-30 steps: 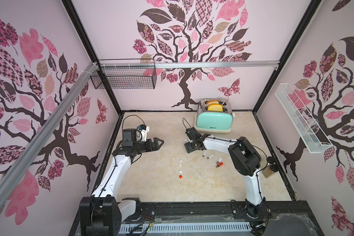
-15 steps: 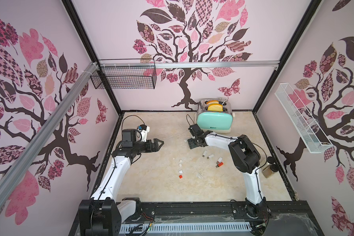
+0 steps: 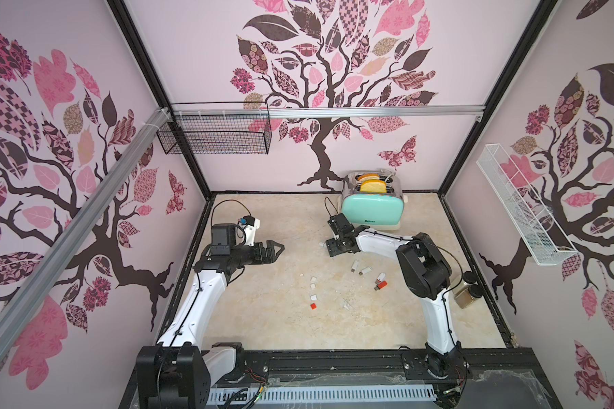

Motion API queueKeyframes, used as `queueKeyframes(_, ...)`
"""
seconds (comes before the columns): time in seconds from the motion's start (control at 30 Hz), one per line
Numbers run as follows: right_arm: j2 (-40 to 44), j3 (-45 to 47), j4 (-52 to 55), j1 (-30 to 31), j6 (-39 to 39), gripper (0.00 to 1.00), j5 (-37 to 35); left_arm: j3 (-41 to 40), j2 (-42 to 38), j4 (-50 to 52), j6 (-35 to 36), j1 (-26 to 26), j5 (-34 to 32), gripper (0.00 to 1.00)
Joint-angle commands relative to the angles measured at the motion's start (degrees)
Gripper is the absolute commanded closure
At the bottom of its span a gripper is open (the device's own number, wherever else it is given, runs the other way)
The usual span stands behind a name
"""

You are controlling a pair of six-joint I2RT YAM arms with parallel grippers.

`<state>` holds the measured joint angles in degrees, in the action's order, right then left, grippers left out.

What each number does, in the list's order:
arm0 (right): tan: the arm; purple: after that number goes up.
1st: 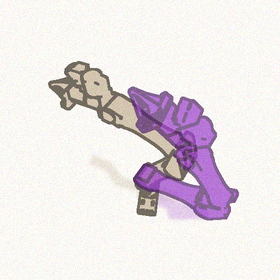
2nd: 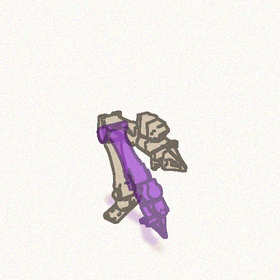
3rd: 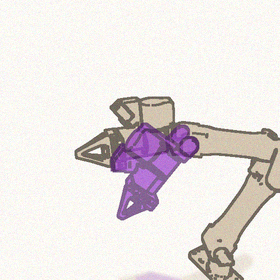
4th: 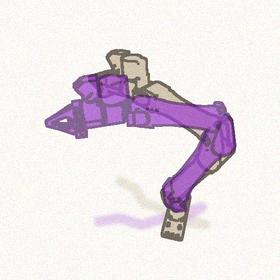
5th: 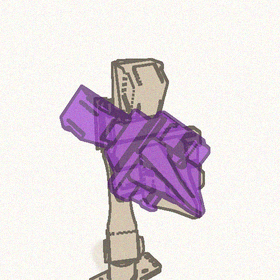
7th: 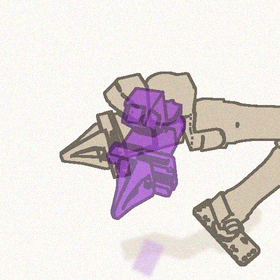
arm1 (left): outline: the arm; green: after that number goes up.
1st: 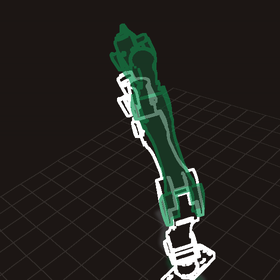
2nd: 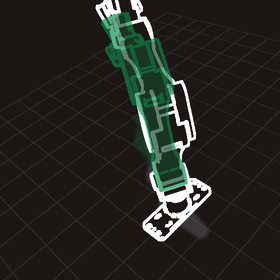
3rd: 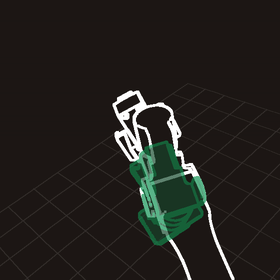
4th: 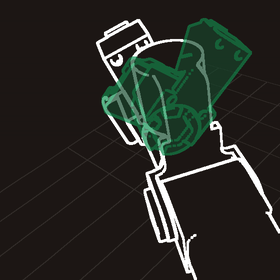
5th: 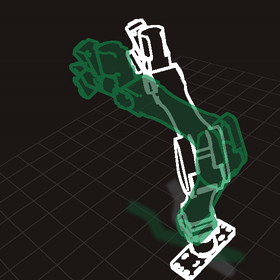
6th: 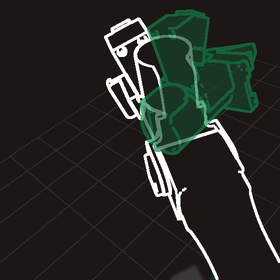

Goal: Close the usb drive cover
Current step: Adjust the USB drive at the center of the board, then pick up the cover from the center of the board.

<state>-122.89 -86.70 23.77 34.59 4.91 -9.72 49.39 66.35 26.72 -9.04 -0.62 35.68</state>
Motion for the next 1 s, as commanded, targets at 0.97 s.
queueKeyframes(0.97, 10.0, 3.6, 13.9, 9.1, -9.6, 0.29, 16.0, -0.6, -0.9, -0.5, 1.4, 0.3, 1.5, 0.02)
